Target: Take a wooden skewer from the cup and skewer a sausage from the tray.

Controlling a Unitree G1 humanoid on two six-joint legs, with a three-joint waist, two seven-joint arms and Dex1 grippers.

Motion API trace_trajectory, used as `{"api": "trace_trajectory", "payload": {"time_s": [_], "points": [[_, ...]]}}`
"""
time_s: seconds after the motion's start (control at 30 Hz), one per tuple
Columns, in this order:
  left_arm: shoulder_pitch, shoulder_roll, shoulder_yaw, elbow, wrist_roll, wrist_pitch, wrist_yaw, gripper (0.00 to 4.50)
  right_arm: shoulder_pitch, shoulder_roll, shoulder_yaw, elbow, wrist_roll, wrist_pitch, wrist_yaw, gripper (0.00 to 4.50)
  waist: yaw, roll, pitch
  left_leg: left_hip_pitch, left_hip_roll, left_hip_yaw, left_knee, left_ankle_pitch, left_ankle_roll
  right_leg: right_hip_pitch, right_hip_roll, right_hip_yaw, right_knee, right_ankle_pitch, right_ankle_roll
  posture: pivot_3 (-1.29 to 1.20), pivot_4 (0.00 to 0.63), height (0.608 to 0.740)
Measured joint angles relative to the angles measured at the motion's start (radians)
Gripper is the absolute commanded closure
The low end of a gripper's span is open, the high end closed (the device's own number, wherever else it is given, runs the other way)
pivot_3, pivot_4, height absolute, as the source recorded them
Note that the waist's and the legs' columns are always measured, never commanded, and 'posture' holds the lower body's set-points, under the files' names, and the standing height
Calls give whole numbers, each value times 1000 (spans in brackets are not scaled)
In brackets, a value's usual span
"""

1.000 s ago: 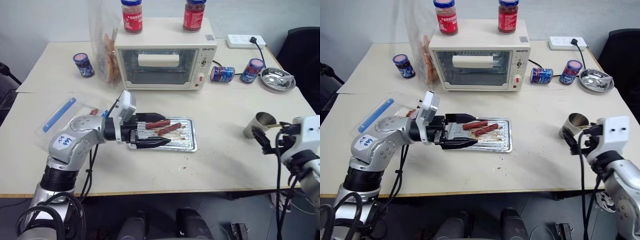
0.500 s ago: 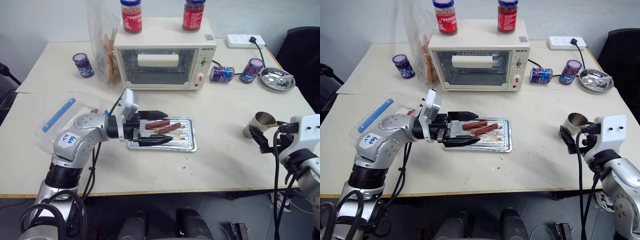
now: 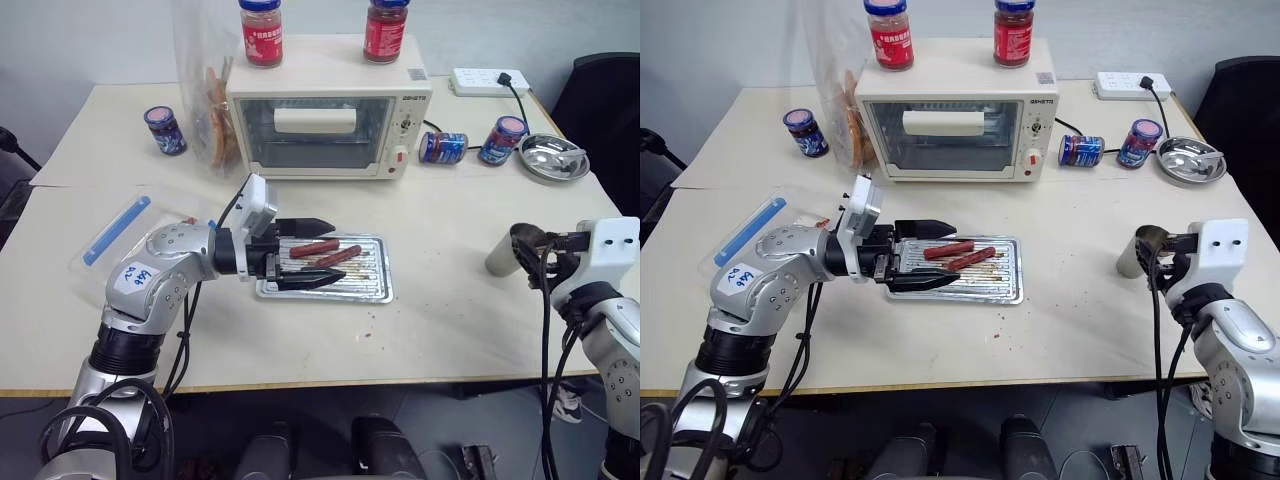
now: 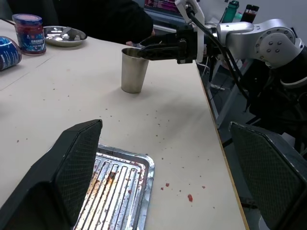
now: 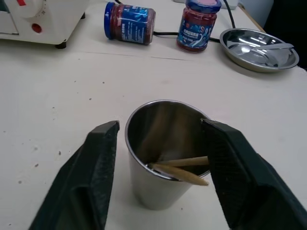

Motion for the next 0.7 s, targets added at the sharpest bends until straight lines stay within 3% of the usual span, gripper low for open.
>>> {"api": "trace_trajectory", "payload": {"time_s": [0.03, 0.23, 0.47, 0.7], "points": [[0, 0, 0, 0, 0, 0, 0, 0, -1, 2, 0, 1, -3, -1, -1, 2842, 0, 0, 0, 0, 0, 0, 0, 0, 0, 0, 0, 0, 0, 0, 0, 0, 150, 740], [0, -1, 0, 0, 0, -1, -1, 0, -3, 21, 17, 1, -19, -2, -3, 2842, -1, 0, 0, 0, 0, 0, 0, 0, 0, 0, 0, 0, 0, 0, 0, 0, 150, 740], [-9, -2, 0, 21, 3, -8, -6, 0, -19, 42, 25, 5, -21, -14, -6, 4440, 0, 0, 0, 0, 0, 0, 0, 0, 0, 0, 0, 0, 0, 0, 0, 0, 150, 740], [-30, -3, -1, 36, 5, -14, -15, 0, -36, 41, 35, 19, -30, -22, -3, 4440, 0, 0, 0, 0, 0, 0, 0, 0, 0, 0, 0, 0, 0, 0, 0, 0, 150, 740]]}}
